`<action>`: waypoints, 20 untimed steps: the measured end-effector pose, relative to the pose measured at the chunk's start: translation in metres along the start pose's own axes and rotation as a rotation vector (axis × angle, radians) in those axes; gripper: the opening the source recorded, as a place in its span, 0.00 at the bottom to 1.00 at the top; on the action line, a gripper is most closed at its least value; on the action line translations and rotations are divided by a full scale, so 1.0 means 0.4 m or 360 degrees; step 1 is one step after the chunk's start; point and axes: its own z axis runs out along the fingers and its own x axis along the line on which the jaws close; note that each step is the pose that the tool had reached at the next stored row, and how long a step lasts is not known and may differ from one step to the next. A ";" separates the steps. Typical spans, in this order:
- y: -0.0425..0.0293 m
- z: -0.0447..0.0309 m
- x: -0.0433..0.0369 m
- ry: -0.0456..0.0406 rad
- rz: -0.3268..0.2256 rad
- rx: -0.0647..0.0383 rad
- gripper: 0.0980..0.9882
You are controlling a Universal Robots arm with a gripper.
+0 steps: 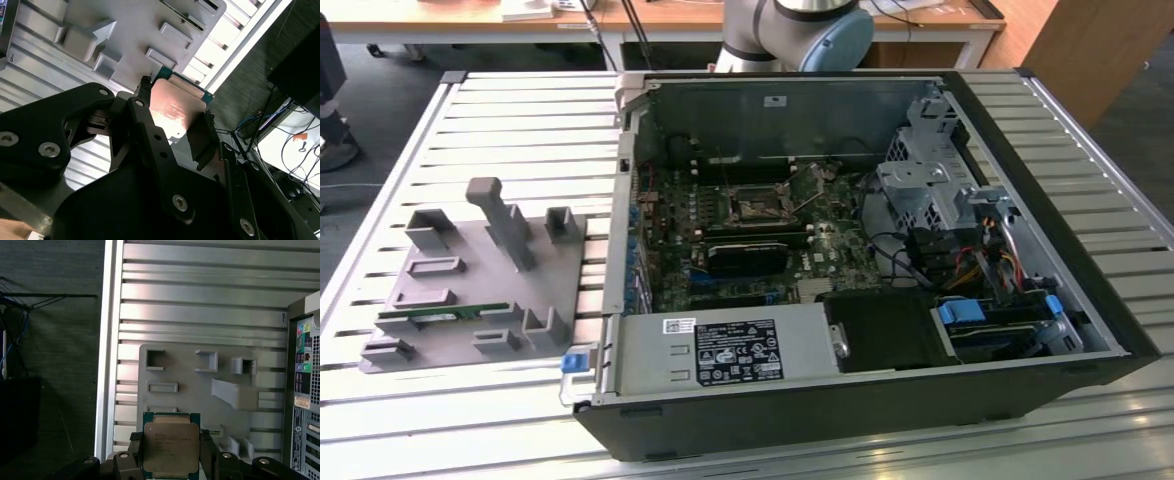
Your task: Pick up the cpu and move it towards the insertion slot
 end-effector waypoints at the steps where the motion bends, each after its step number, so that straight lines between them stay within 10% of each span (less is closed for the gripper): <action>1: 0.000 -0.001 -0.002 0.0001 0.0000 0.0000 0.50; 20: -0.001 -0.018 -0.039 0.0027 0.0001 -0.0001 0.50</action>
